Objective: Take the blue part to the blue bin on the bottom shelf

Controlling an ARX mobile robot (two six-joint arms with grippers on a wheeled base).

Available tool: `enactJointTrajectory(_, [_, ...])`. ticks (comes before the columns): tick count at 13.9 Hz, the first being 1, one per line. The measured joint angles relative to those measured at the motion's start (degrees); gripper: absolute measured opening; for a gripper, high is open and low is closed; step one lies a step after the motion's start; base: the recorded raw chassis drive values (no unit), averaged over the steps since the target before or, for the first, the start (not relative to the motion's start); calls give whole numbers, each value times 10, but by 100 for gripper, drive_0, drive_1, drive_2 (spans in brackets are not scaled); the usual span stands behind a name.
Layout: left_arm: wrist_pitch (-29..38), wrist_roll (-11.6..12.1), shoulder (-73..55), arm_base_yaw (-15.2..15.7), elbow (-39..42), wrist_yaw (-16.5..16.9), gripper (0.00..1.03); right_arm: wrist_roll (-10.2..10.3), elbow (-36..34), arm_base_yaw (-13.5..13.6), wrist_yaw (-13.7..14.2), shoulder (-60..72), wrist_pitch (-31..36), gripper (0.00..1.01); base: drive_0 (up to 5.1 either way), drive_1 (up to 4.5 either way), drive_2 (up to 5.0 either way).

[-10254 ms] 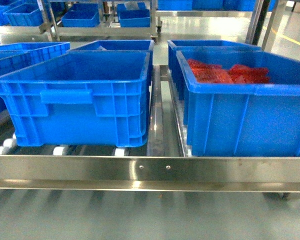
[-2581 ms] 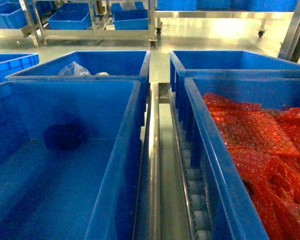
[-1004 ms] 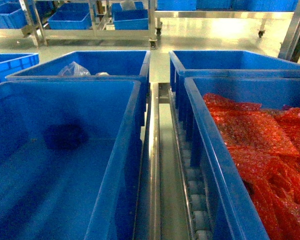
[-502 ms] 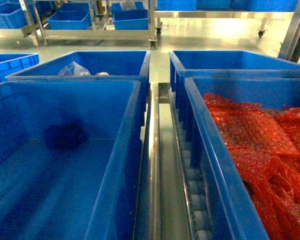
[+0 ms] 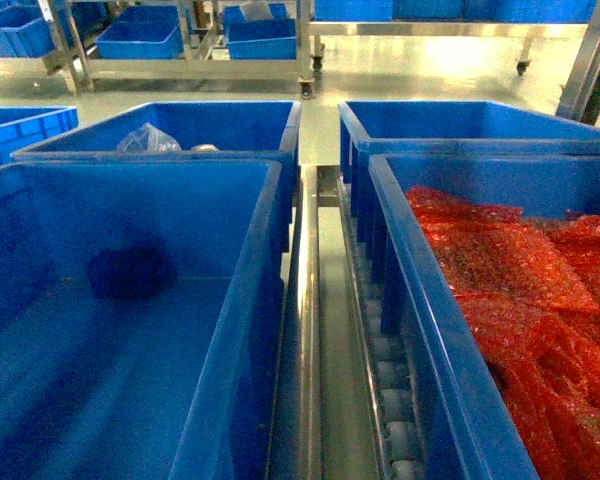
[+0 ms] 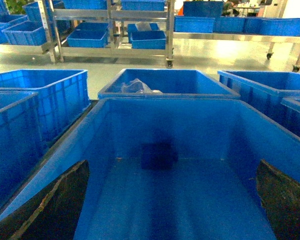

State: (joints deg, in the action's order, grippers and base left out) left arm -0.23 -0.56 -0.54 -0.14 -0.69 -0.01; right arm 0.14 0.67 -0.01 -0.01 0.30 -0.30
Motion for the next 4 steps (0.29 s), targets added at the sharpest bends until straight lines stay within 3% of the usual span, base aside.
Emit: enactJointTrajectory(4, [0, 0, 0, 0, 0, 0, 98, 0, 0, 0, 0, 0, 0, 98, 0, 0, 0])
